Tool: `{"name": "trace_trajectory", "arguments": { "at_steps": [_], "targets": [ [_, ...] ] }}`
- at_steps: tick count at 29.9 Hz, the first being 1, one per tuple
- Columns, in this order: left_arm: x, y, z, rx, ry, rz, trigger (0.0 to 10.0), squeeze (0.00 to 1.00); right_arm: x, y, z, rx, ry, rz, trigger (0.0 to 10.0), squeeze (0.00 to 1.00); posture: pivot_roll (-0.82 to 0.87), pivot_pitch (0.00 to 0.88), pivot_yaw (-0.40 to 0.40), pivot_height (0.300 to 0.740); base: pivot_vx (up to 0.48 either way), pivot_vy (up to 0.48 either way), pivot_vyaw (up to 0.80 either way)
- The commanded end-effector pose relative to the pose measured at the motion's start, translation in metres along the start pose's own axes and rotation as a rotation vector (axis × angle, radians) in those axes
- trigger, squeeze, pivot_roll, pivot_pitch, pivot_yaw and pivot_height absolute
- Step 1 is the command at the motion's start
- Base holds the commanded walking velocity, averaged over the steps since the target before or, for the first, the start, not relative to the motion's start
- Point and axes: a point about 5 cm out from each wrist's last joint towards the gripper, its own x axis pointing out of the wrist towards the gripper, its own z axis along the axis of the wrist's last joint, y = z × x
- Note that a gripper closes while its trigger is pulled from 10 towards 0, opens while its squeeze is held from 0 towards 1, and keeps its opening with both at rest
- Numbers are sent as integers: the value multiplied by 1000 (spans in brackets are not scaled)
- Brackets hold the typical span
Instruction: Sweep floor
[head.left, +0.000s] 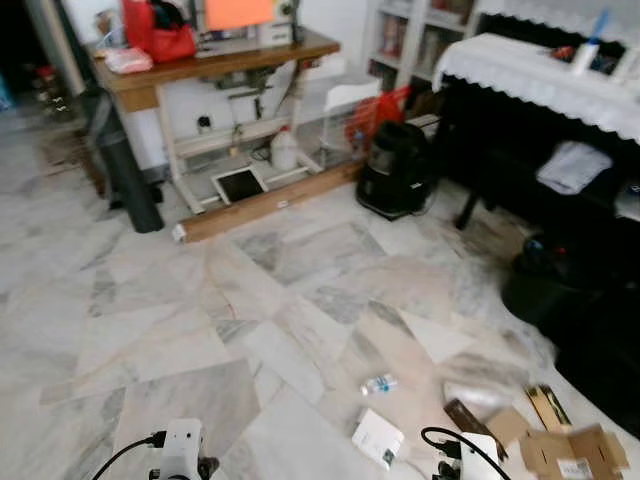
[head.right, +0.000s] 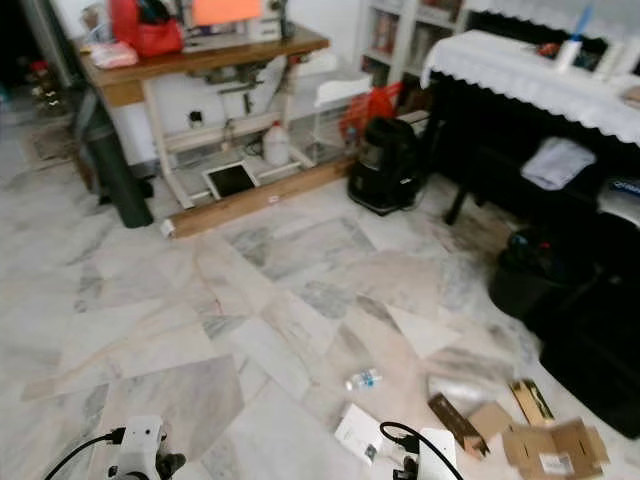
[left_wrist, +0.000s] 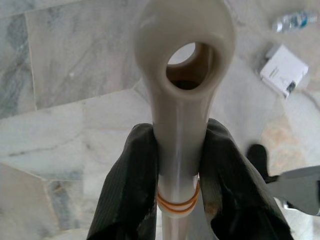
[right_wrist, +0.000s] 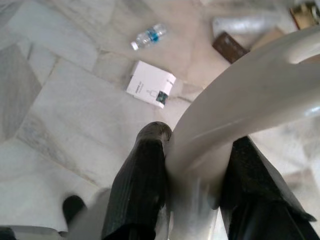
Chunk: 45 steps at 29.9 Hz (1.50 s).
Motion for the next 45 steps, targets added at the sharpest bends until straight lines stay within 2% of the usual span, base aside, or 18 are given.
{"name": "trace_trajectory", "arguments": {
  "at_steps": [1,39,45],
  "targets": [
    [1,-3,2,14,2,-7,10000,0,0,-3,-1,20,1,-12,10000,0,-125,0,26,740,0,0,-788],
    [1,-7,-1,1,12,-19,10000,0,-1,-1,-2,10,10,0,10000,0,-126,0,25,740,0,11,-788],
    [1,-8,0,12,8,-26,10000,0,-1,-2,0,14,-6,-4,10000,0,-126,0,24,740,0,155,0]
  ]
}}
